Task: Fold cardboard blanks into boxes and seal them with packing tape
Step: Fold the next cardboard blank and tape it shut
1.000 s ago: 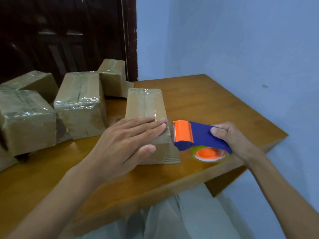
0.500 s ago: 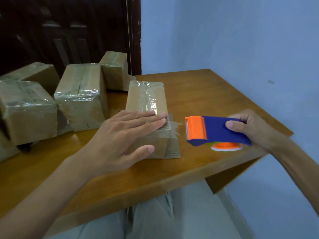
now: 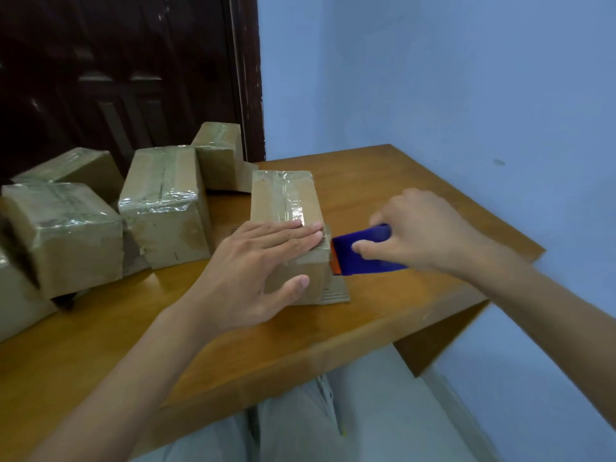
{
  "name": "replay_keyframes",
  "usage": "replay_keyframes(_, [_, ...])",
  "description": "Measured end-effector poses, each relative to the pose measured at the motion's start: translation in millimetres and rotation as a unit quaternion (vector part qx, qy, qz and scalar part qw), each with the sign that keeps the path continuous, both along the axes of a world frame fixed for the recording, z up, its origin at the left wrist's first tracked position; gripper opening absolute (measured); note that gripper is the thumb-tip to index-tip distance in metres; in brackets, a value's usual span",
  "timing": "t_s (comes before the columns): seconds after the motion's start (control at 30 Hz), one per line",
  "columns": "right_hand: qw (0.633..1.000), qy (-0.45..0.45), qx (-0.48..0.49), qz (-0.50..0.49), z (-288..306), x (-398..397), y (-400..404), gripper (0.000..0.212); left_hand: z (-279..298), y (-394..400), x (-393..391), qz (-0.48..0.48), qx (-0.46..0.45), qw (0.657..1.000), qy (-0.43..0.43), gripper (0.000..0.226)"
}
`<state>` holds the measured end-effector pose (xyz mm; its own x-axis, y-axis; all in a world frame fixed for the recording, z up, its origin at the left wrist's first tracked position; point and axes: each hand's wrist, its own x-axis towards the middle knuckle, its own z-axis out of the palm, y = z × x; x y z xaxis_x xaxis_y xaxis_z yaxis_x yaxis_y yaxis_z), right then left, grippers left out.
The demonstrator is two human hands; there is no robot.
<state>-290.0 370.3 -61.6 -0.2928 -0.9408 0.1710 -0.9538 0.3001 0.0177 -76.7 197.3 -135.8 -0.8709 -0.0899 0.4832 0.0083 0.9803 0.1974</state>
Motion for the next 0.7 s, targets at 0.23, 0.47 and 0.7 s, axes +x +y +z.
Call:
replay_keyframes(0.23, [0.977,0.137,-0.124,-0.102,-100.7,-10.0,-12.8,0.048,-2.0,5.1,-2.7,0.027,0.015,1.000,0.007,0.054])
replay_keyframes(0.47, [0.960,0.073,-0.136,-0.234,-127.9,-2.7,-8.7,0.063,0.2,8.3,7.6,-0.004,0.309,0.934,0.182,0.044])
replay_keyframes(0.7, [0.831,-0.434,-0.342,-0.062,-85.9,113.2,-3.6,0.067,-24.4,35.8,15.0,0.104,0.363,0.905,0.197,0.056])
